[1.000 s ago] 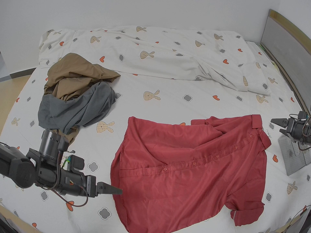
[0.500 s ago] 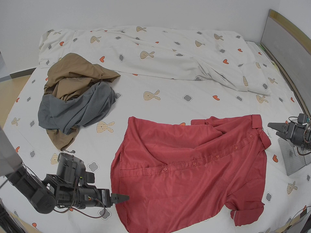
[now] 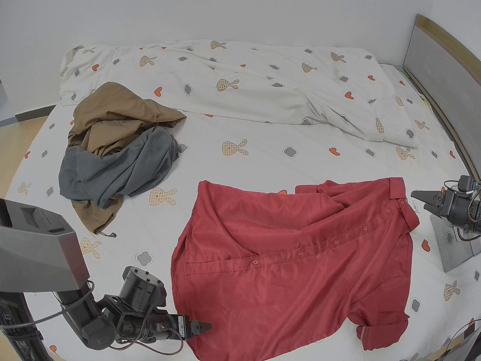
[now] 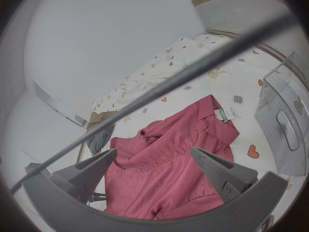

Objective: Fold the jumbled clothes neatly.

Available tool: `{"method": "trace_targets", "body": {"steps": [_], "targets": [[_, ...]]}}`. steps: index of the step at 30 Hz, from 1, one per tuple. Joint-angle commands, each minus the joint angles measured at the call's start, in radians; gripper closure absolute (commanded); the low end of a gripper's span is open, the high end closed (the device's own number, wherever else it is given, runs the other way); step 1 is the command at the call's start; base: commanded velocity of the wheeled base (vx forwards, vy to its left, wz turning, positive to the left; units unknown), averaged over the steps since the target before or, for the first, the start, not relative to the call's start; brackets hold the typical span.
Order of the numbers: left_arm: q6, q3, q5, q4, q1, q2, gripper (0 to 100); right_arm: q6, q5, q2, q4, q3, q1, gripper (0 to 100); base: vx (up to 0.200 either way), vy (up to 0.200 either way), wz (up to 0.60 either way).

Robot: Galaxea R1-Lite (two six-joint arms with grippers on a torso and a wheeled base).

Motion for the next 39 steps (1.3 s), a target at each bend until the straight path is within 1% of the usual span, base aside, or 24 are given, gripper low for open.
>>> {"method": "trace_targets", "body": {"steps": [1,5,6,10,16,20,23,25,26,27,32,36,37,38,39], "targets": [[-0.001,-0.023,0.000,-0.001,-0.004,0.026,0,0.000,0.001,0.007,0.000,0.002,0.002,0,0.000,0.000,0.00],[-0.004,-0.058,0.000,0.000,-0.021,0.029,0,0.002,-0.001,0.007,-0.002,0.008,0.013,0,0.000,0.000,0.00],[-0.004,-0.066,-0.001,0.000,-0.027,0.029,100,0.002,-0.001,0.007,-0.002,0.009,0.015,0,0.000,0.000,0.00],[-0.010,-0.072,-0.001,0.002,-0.041,0.029,100,0.002,-0.001,0.007,-0.002,0.008,0.016,0,0.000,0.000,0.00],[-0.013,-0.053,0.002,0.013,-0.029,0.009,100,0.000,-0.001,0.010,-0.002,0.012,0.016,0,0.000,0.000,0.00],[-0.012,-0.030,0.005,0.028,0.064,-0.058,100,-0.004,-0.002,0.009,-0.002,0.034,0.024,0,0.000,0.000,0.00],[-0.007,-0.039,0.006,0.117,0.146,-0.132,100,-0.004,-0.005,0.009,-0.002,0.049,0.045,0,0.000,0.000,0.00],[-0.002,-0.049,0.005,0.177,0.186,-0.178,100,-0.004,-0.008,0.009,-0.002,0.060,0.067,0,0.000,0.000,0.00],[-0.001,-0.052,0.005,0.184,0.192,-0.184,100,-0.004,-0.008,0.009,-0.002,0.061,0.070,0,0.000,0.000,0.00],[0.005,-0.064,0.005,0.232,0.222,-0.224,100,-0.004,-0.010,0.010,-0.002,0.068,0.090,0,0.000,0.000,0.00],[0.036,-0.079,0.005,0.318,0.284,-0.292,100,-0.006,-0.013,0.009,-0.002,0.081,0.134,0,0.000,0.000,0.00],[0.044,-0.093,0.005,0.347,0.341,-0.296,100,-0.006,-0.013,0.003,-0.002,0.097,0.160,0,0.000,0.000,0.00],[0.044,-0.093,0.005,0.347,0.341,-0.296,100,-0.006,-0.013,0.003,-0.002,0.097,0.160,0,0.000,0.000,0.00],[0.054,-0.093,0.003,0.349,0.366,-0.290,100,-0.006,-0.018,0.000,-0.002,0.103,0.173,0,0.000,0.000,0.00],[0.054,-0.093,0.003,0.349,0.366,-0.288,100,-0.006,-0.019,0.000,-0.002,0.103,0.173,0,0.000,0.000,0.00]]}}
